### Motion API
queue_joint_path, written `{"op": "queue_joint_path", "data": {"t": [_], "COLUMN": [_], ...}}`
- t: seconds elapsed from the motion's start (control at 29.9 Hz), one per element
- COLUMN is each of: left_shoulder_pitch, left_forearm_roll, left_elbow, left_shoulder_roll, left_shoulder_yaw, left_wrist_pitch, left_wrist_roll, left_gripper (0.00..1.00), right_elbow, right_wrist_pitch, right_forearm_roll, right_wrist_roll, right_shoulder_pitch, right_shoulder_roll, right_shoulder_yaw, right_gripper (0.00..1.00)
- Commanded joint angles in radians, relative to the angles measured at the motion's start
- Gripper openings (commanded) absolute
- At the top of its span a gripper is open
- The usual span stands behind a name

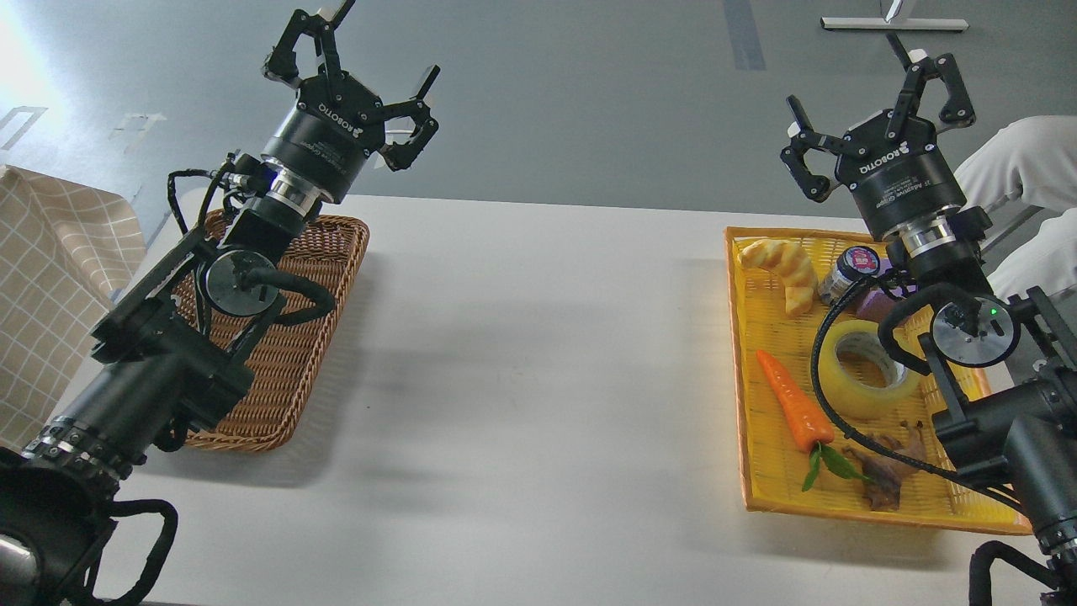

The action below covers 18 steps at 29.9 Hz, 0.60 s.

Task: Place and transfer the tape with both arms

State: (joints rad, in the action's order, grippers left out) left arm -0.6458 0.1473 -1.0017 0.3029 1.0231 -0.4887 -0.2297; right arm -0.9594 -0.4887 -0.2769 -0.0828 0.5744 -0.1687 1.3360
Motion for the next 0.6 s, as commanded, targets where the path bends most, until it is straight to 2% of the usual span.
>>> {"op": "queue_joint_path", "data": {"t": [0.0,0.57], "left_shoulder_pitch": [0.0,0.0], "left_forearm_roll": [0.0,0.003], "left_elbow": [0.0,-0.008], "left_shoulder_roll": [0.002,0.004], "left_shoulder_yaw": [0.0,0.003], "left_wrist_pitch": [0.0,0.0], "left_wrist_roll": [0.0,0.003], "left_gripper": [0.98,0.98], "right_elbow": [-0.002,-0.001], "right_wrist_pitch": [0.0,0.0], "right_forearm_roll": [0.001,0.001], "right_wrist_roll": [0.0,0.0], "right_shoulder_pitch": [-0.001,-0.002], "right_shoulder_roll": [0.0,0.0], "right_shoulder_yaw": [0.002,0.0], "right_gripper": [1.0,1.0]}}
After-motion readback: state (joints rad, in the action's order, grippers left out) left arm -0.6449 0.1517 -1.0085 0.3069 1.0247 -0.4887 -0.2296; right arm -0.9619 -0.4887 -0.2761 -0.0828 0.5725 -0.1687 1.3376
